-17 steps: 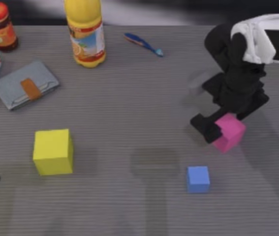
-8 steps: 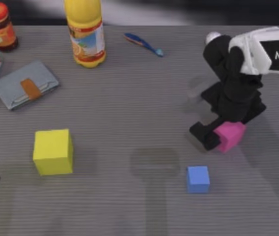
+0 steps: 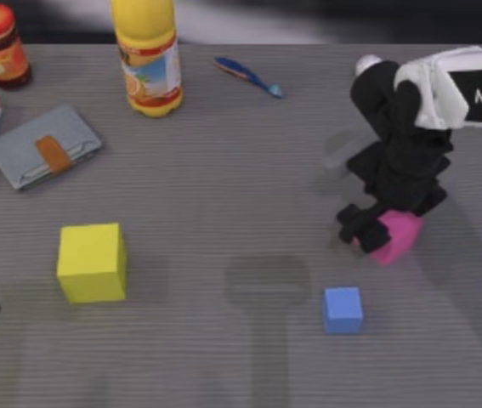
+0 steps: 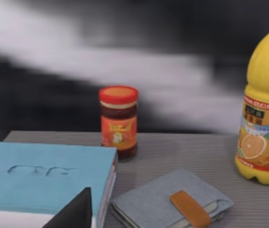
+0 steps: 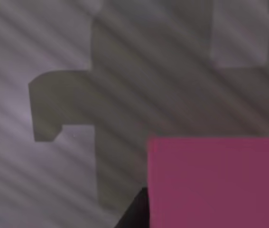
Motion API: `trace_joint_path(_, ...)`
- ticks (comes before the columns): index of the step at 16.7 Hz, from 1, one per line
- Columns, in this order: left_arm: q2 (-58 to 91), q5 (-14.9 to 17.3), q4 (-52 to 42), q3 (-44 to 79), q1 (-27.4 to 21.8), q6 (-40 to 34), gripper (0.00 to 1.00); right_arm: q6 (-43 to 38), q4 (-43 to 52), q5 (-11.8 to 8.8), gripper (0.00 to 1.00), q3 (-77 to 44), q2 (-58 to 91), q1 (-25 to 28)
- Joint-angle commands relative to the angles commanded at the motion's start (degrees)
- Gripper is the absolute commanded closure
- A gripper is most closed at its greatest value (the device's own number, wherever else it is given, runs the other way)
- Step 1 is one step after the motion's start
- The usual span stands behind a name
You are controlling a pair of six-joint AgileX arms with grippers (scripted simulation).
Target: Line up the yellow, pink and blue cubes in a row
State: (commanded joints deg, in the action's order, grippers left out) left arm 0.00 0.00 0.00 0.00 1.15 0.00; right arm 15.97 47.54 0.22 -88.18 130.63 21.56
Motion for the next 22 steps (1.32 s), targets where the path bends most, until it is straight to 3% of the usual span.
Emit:
trace_joint_path(3, 0.0, 0.0, 0.0, 0.0, 0.0, 0.0, 0.0, 0.0, 0.0, 0.0, 0.98, 0.0, 0.0, 0.0)
trace_joint_path(4, 0.0, 0.0, 0.0, 0.0, 0.0, 0.0, 0.0, 0.0, 0.0, 0.0, 1.0, 0.0, 0.0, 0.0)
trace_joint_path(13, 0.0, 0.0, 0.0, 0.0, 0.0, 0.0, 0.0, -0.21, 0.72, -0.31, 1.0, -0.44, -1.33, -0.04)
trace_joint_path(22, 0.0, 0.0, 0.0, 0.0, 0.0, 0.0, 0.0, -0.11, 13.79, -0.36, 1.0, -7.99, -6.82, 0.42)
